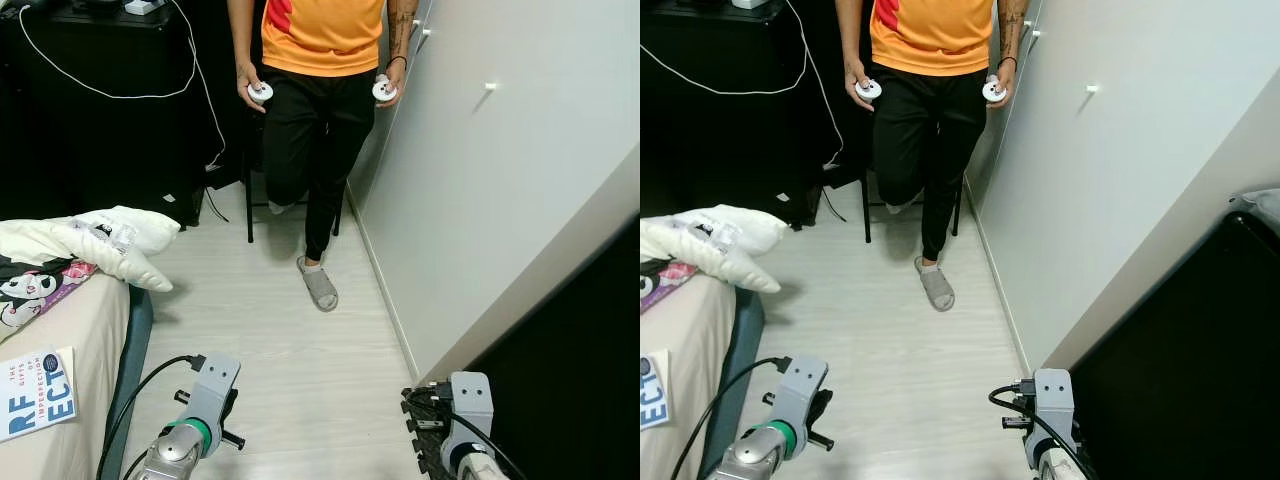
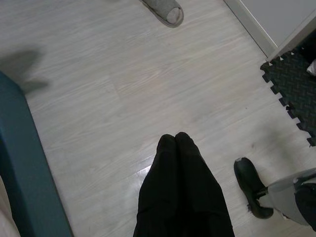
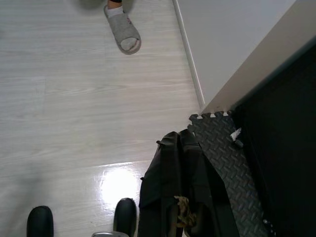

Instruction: Clean up the room

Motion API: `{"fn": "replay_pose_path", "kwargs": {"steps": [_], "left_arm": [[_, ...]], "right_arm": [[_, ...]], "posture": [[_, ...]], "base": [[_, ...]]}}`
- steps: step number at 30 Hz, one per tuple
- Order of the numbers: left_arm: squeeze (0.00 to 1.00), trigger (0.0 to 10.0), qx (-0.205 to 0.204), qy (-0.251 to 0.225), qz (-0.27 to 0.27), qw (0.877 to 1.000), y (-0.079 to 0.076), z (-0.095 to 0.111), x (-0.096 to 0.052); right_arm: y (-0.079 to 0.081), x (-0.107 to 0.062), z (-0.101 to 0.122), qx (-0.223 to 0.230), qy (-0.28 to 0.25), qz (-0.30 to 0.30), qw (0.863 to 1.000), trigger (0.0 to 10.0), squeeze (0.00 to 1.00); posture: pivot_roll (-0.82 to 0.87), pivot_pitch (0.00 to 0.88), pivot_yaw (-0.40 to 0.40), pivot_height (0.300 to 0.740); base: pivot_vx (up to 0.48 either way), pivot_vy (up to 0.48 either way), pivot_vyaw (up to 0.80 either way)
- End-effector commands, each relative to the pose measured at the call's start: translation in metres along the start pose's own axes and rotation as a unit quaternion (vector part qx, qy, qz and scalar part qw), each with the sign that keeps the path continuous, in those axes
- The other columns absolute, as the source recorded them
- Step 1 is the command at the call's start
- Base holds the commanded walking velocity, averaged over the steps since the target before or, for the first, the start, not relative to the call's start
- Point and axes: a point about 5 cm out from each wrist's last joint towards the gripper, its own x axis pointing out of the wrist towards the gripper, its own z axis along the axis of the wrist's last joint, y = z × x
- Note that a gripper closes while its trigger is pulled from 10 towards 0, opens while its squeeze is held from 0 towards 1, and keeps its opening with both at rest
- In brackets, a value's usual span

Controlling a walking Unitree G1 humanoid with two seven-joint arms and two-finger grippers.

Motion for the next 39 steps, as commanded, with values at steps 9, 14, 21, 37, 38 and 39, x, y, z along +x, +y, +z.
{"fn": "replay_pose_path", "kwargs": {"steps": [9,14,21,37,38,39], "left_arm": [[0.00,10.0,0.000,0.008,-0.004,1.000,-0.005,-0.008,-0.003],[0.00,10.0,0.010,0.008,-0.003,1.000,-0.004,-0.008,-0.003],[0.00,10.0,0.010,-0.126,0.017,0.992,0.006,0.046,0.001],[0.00,10.0,0.000,-0.323,-0.034,0.946,-0.009,0.149,-0.031],[0.00,10.0,0.006,-0.327,-0.037,0.944,-0.009,0.152,-0.031],[0.00,10.0,0.011,-0.326,-0.038,0.944,-0.009,0.152,-0.031]], "right_arm": [[-0.004,-0.003,-0.003,-0.006,0.002,-0.002,1.000,10.0,0.00],[-0.004,-0.003,-0.002,-0.014,0.000,0.000,1.000,10.0,0.00],[0.000,0.007,0.040,-0.023,-0.108,0.011,0.994,10.0,0.00],[0.024,-0.018,0.156,0.005,-0.351,0.048,0.935,10.0,0.00],[0.025,-0.018,0.157,0.001,-0.352,0.048,0.935,10.0,0.00],[0.025,-0.018,0.156,-0.003,-0.348,0.047,0.936,10.0,0.00]], "posture": [[-0.07,0.050,-0.049,0.740],[-0.07,0.050,-0.046,0.740],[-0.06,0.054,-0.056,0.740],[-0.06,0.065,-0.049,0.740],[-0.06,0.065,-0.049,0.740],[-0.06,0.065,-0.049,0.740]], "base": [[0.000,0.000,0.00],[0.000,0.000,0.00],[0.000,0.000,0.00],[0.000,0.000,0.00],[0.000,0.000,0.00],[0.000,0.000,0.00]]}}
